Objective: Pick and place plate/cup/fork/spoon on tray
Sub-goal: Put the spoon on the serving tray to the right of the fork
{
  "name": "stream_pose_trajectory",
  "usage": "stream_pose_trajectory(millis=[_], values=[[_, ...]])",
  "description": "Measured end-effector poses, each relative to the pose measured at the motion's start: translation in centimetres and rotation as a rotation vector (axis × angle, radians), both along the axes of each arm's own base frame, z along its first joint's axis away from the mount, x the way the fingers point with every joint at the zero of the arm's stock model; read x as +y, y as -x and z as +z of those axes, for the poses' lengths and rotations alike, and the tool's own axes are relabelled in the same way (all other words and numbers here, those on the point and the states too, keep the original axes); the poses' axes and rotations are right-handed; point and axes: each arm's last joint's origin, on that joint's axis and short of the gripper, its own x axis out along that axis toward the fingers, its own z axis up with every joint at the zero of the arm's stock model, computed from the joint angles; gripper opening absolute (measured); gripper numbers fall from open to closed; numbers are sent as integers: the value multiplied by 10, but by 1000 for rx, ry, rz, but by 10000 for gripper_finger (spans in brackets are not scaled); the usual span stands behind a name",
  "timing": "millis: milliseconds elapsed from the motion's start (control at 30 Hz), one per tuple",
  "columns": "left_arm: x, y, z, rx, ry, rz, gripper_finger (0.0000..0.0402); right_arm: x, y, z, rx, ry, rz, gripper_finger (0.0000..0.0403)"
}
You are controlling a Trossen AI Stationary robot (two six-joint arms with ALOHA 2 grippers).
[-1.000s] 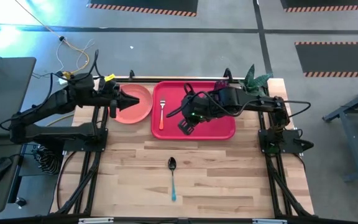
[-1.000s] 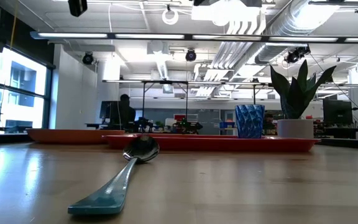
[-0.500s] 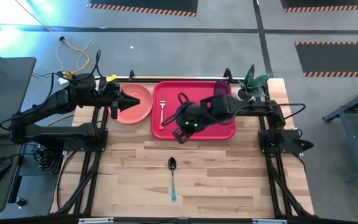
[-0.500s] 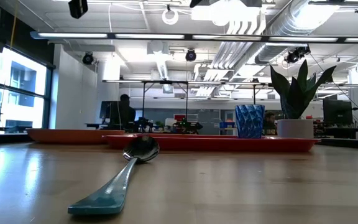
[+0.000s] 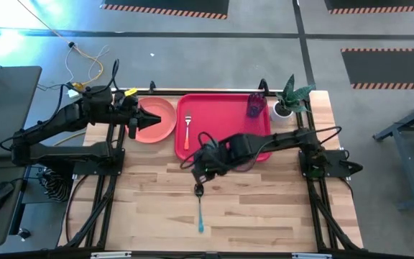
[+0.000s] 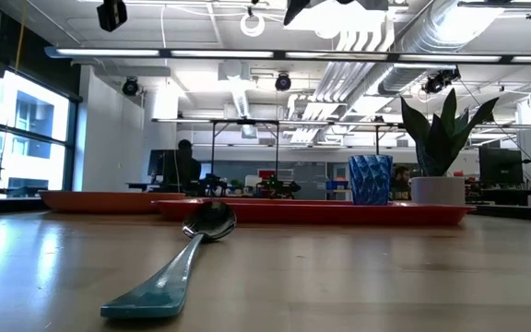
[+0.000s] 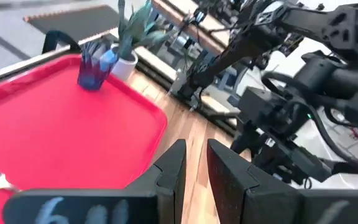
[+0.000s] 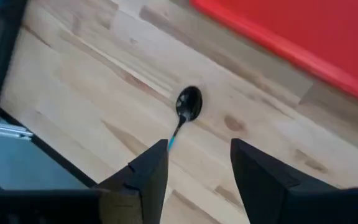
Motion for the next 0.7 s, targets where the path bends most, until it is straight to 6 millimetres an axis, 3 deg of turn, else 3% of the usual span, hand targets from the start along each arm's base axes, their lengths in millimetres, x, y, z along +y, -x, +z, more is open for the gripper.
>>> stream_pose_trajectory(millis=[300,700], values=[[-2,5,-11,112,38,-1,55,44,-20,-40,22,-42,-9,165],[-2,7,-17,179,62,11,55,82,-46,-95,13,-65,-14,165]])
